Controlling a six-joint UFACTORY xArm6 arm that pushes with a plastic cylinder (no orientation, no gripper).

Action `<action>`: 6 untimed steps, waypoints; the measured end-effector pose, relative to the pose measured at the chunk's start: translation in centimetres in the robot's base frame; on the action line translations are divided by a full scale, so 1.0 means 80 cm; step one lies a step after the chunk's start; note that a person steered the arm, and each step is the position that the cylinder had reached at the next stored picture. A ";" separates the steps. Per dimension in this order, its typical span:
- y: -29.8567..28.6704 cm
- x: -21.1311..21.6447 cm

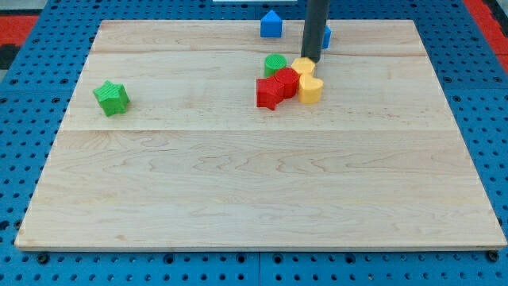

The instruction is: Move the blue cube to the top of the green circle

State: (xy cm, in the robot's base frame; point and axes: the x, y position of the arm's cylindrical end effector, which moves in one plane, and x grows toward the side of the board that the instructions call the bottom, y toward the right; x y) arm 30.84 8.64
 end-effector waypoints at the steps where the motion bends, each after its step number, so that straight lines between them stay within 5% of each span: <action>1: 0.031 -0.013; 2: 0.125 -0.041; 4: 0.084 -0.126; 6: -0.040 -0.047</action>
